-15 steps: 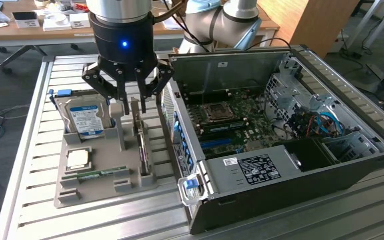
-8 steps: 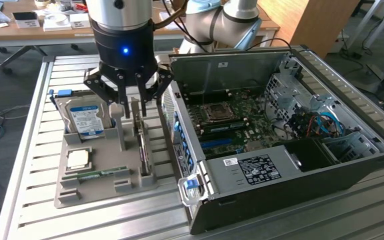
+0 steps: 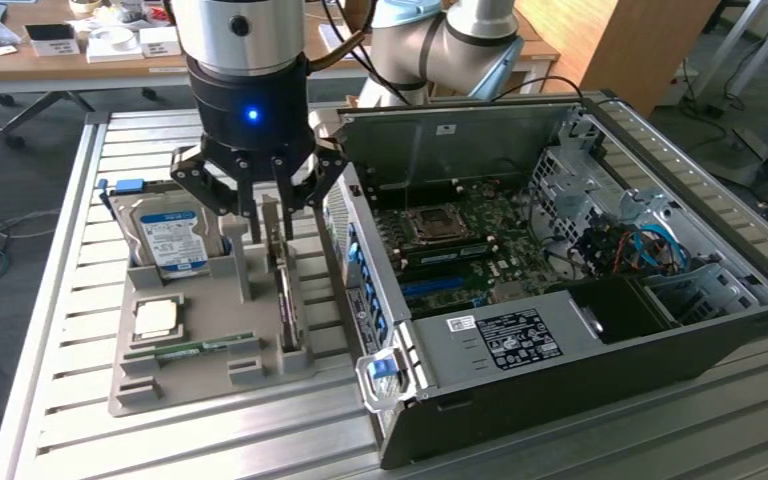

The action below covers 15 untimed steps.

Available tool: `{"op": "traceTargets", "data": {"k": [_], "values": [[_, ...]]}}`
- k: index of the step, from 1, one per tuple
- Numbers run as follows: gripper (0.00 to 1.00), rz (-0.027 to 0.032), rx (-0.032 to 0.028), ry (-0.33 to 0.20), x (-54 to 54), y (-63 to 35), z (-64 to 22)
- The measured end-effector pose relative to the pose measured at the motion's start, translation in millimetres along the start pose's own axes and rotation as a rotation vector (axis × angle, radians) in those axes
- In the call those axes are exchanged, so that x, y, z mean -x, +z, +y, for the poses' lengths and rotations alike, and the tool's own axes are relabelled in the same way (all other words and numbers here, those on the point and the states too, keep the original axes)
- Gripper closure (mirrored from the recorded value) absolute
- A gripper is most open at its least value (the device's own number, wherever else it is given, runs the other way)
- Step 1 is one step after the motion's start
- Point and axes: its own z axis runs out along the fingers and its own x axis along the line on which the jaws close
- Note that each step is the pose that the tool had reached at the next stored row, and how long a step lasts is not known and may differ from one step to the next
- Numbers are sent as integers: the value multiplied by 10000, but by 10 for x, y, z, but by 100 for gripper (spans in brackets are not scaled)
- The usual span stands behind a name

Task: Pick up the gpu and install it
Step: 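Pick up the gpu and move the gpu toward the slot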

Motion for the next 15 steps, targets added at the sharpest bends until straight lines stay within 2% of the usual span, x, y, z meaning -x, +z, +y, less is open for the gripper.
{"op": "traceTargets", "data": {"k": [8, 15], "values": [[64, -2, 2, 0, 0, 3, 0], [64, -2, 3, 0, -2, 93, -4]]}}
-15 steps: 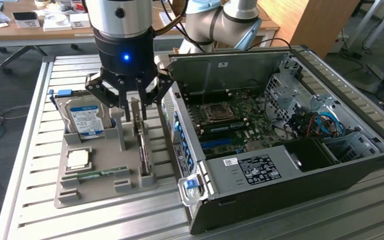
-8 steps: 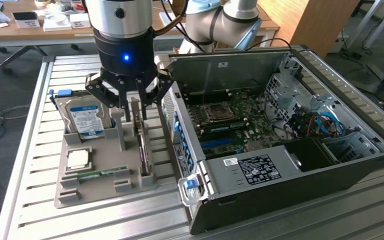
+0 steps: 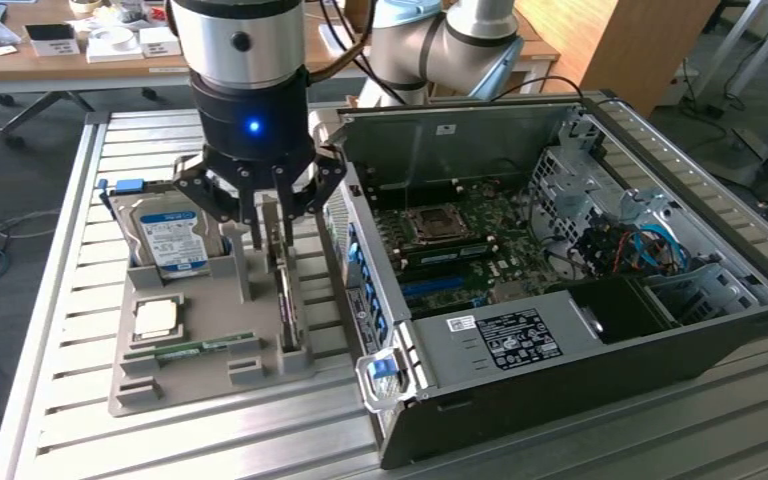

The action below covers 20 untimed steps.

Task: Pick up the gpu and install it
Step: 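Pick up the gpu and move the gpu toward the slot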

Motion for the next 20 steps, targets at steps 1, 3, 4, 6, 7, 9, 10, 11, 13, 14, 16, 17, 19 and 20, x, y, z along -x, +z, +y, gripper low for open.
{"op": "traceTargets", "data": {"k": [1, 3, 4, 6, 7, 9, 10, 11, 13, 14, 16, 17, 19, 20], "values": [[64, 1, -1, 0, 0, 16, -1], [64, 0, 0, 0, -1, 49, -2], [64, 0, -1, 0, -1, 62, -3], [64, 0, -1, 0, -2, 85, -4], [64, 1, -1, 0, -2, 89, -4], [64, 0, -1, 0, -2, 91, -4], [64, 0, 0, 0, -2, 94, -4], [64, -2, 2, 0, -2, 99, -4], [64, -1, 0, 0, -3, 110, -5], [64, 1, 0, 0, -3, 117, -5], [64, 0, 0, 0, -3, 135, -6], [64, 0, -1, 0, -3, 145, -7], [64, 0, -1, 0, -4, 178, -8], [64, 0, 0, 0, -4, 189, -9]]}}
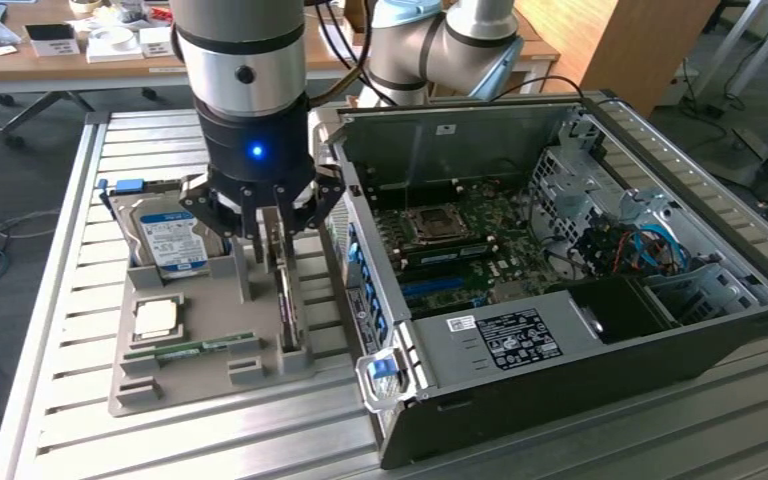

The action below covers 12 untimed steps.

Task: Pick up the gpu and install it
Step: 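Pick up the gpu and move the gpu toward the slot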

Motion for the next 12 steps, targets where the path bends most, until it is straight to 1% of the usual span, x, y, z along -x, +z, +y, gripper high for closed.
{"op": "traceTargets", "data": {"k": [12], "values": [[64, 1, 0, 0, -3, 123, -6]]}}
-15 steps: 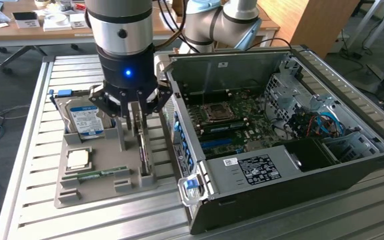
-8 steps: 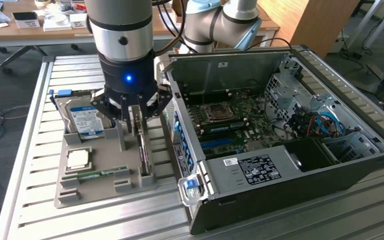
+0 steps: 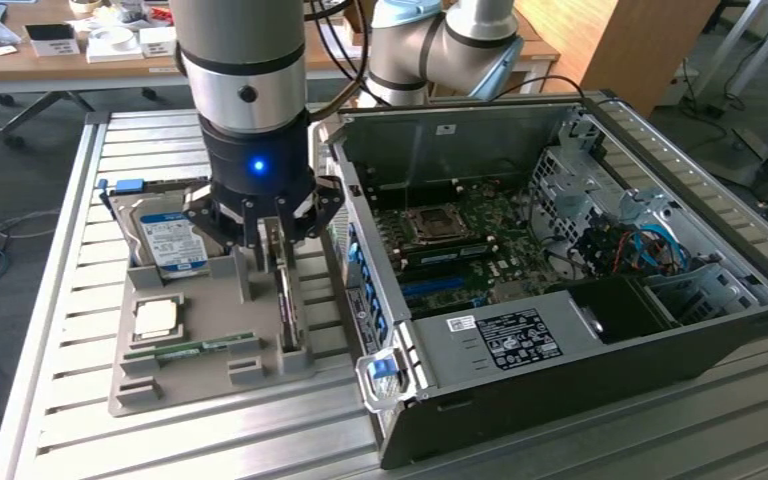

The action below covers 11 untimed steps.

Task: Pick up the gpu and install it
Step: 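Pick up the gpu and move the gpu toward the slot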

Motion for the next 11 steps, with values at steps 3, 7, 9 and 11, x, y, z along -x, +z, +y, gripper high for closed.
{"op": "traceTargets", "data": {"k": [3, 7, 9, 11], "values": [[64, 0, 0, 0, -1, 33, -1], [64, 0, 0, 0, -2, 83, -4], [64, 0, 0, 0, -2, 100, -4], [64, 1, -1, 0, -2, 99, -5]]}}
